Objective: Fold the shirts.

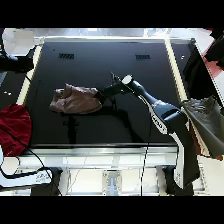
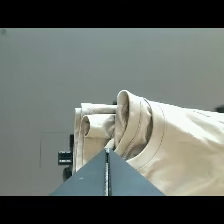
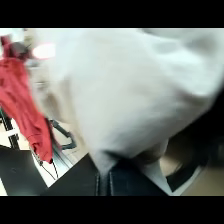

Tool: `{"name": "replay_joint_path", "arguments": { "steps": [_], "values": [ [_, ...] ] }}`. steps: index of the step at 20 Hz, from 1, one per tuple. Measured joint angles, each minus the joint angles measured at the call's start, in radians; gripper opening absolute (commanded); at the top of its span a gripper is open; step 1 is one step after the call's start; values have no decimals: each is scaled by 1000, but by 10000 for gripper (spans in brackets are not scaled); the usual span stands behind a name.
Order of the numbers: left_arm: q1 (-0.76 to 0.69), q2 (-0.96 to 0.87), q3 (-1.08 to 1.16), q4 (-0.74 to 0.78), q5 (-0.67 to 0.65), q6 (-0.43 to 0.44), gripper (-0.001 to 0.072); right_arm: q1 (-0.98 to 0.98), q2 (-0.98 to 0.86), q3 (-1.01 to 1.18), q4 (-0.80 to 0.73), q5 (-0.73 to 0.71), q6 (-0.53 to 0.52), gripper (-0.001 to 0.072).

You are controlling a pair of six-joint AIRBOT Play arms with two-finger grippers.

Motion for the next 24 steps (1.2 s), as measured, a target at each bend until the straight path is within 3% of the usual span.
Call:
{"name": "replay_joint_path", "arguments": {
  "steps": [6,13,18,24],
  "values": [
    [0,0,0,0,0,0,13,-140,186,115,-298,102,1,14],
    [0,0,0,0,0,0,12,-450,476,111,-727,433,47,13],
    [0,0,0,0,0,0,13,-723,673,7,-843,589,36,13],
    [0,0,0,-14,0,-8,13,-1096,985,-327,-887,632,-81,13]
  ]
}}
